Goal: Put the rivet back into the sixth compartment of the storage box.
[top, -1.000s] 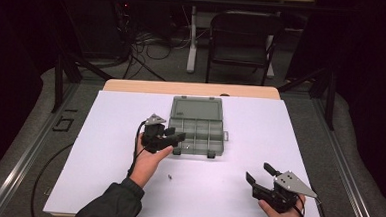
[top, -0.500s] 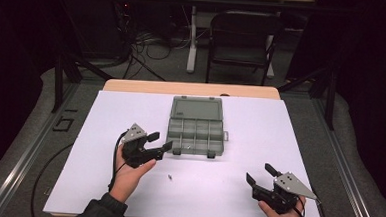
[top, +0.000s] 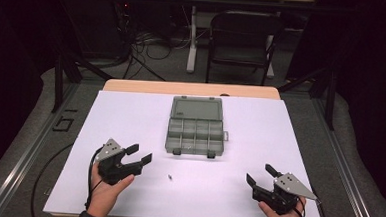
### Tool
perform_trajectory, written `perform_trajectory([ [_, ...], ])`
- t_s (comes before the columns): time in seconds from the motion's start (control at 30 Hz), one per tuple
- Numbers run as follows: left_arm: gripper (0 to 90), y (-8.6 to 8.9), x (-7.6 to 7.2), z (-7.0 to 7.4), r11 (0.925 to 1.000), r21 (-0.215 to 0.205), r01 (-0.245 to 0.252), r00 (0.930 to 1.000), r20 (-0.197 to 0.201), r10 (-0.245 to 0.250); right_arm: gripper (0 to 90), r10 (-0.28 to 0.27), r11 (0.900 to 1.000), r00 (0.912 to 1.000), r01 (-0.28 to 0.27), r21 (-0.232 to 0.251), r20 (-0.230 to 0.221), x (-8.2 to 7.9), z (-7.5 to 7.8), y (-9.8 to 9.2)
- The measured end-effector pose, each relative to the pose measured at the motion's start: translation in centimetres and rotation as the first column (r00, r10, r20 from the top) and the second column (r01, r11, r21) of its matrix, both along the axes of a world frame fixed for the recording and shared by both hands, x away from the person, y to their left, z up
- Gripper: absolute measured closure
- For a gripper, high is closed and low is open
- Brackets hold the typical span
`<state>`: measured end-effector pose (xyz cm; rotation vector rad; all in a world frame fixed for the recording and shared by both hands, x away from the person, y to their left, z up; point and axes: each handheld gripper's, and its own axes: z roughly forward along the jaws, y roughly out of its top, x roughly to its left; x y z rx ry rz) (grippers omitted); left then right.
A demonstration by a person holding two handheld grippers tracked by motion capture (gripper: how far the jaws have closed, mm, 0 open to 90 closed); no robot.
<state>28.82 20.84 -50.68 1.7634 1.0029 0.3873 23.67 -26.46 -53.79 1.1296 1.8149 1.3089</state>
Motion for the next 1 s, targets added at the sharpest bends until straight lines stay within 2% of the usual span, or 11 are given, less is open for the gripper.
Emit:
perform_trajectory([
  [0.13, 35.9, 0.6, -0.3, -0.1, 0.9997, -0.011, -0.024, 0.9997, 0.004, 0.024, 24.7, -0.003, 1.000, 1.0000, 0.003, 0.001, -0.001, 0.0, 0.0, 0.0],
  [0.27, 36.3, 0.5, -0.5, -0.1, 0.9998, -0.002, -0.022, 0.9998, 0.001, 0.022, 24.2, -0.005, 1.000, 1.0000, 0.005, -0.001, -0.006, 0.1, -0.1, 0.0],
  [0.4, 36.9, -0.4, -0.5, -0.4, 1.0000, 0.004, 0.000, 1.0000, 0.000, 0.000, 24.2, -0.008, 1.000, 0.9999, 0.008, -0.002, -0.006, 0.0, -0.1, 0.0],
  [0.6, 39.0, -1.7, -0.6, -1.1, 0.9985, 0.018, 0.052, 0.9983, -0.028, -0.051, 24.3, -0.013, 1.000, 0.9999, 0.013, 0.002, 0.002, 0.0, 0.0, -0.1],
  [0.67, 40.2, -2.1, -0.7, -1.6, 0.9972, 0.022, 0.071, 0.9966, -0.044, -0.070, 24.3, -0.008, 1.000, 0.9999, 0.008, -0.002, 0.008, 0.0, 0.0, -0.1],
  [0.77, 43.4, -2.8, -0.6, -2.5, 0.9925, 0.051, 0.112, 0.9905, -0.087, -0.107, 24.3, -0.013, 1.000, 0.9999, 0.013, 0.000, 0.003, 0.0, 0.0, 0.0],
  [0.8, 44.1, -3.2, -0.6, -2.8, 0.9921, 0.045, 0.117, 0.9882, -0.105, -0.112, 24.2, -0.012, 1.000, 0.9999, 0.012, -0.001, -0.001, 0.0, 0.0, 0.0],
  [0.87, 45.3, -3.6, -0.4, -3.1, 0.9883, 0.069, 0.136, 0.9856, -0.110, -0.128, 24.2, -0.014, 1.000, 0.9999, 0.014, -0.004, -0.005, 0.0, 0.0, 0.1],
  [1.0, 47.9, -4.7, -0.2, -3.7, 0.9853, 0.075, 0.153, 0.9811, -0.131, -0.143, 24.3, -0.011, 1.000, 0.9999, 0.011, 0.002, 0.002, 0.0, 0.1, 0.0],
])
